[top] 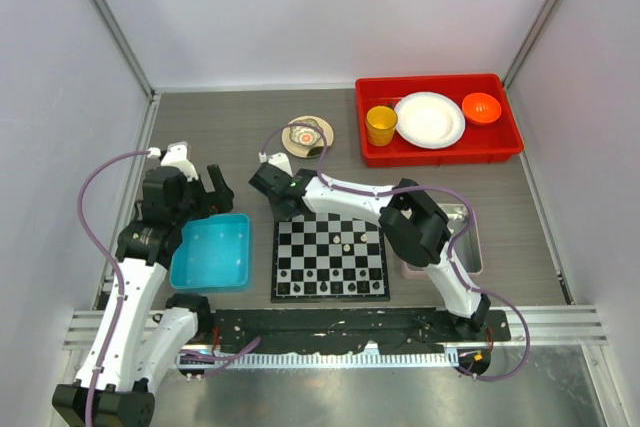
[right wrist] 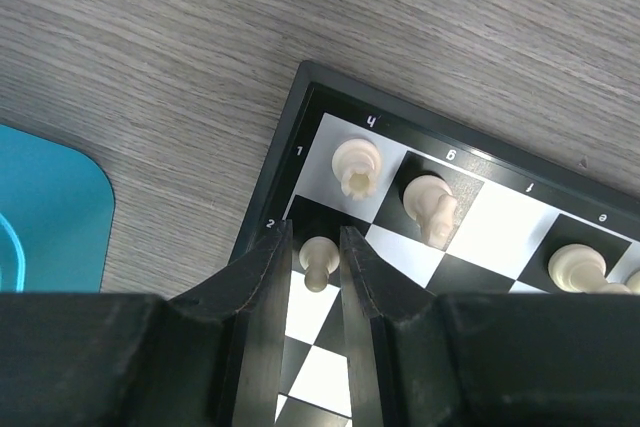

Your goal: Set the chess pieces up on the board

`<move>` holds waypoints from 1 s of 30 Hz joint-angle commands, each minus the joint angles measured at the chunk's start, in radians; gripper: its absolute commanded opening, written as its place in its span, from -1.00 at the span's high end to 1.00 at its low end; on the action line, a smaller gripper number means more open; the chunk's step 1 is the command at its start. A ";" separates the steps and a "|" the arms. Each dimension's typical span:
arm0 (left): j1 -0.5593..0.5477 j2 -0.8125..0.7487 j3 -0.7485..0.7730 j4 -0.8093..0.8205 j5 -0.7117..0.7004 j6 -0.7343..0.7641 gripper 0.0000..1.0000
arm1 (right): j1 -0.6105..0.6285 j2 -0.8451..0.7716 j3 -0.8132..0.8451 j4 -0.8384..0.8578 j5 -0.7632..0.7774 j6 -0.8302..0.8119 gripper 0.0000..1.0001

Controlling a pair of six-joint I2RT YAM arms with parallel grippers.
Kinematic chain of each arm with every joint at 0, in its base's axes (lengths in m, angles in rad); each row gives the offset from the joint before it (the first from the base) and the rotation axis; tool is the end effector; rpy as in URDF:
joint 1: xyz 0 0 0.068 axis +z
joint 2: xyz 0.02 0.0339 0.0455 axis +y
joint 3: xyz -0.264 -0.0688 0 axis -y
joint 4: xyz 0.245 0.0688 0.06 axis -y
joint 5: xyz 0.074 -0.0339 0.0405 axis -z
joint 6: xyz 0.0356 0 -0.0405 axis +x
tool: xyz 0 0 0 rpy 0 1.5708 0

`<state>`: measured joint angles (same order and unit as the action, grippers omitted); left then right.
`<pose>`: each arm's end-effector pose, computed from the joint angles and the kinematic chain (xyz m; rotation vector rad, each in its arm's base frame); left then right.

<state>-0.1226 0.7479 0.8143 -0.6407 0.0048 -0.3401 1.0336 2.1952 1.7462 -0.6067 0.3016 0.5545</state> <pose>0.1577 -0.0196 0.3096 -0.2314 2.1453 -0.2742 0.2518 0.4021 0.1814 -0.5085 2.5144 0.2085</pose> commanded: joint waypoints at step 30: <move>-0.002 -0.013 -0.004 0.032 0.012 0.003 -0.99 | -0.006 -0.045 0.052 -0.010 0.045 -0.007 0.37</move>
<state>-0.1226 0.7479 0.8143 -0.6407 0.0048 -0.3401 1.0309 2.1998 1.7588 -0.6086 0.3046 0.5541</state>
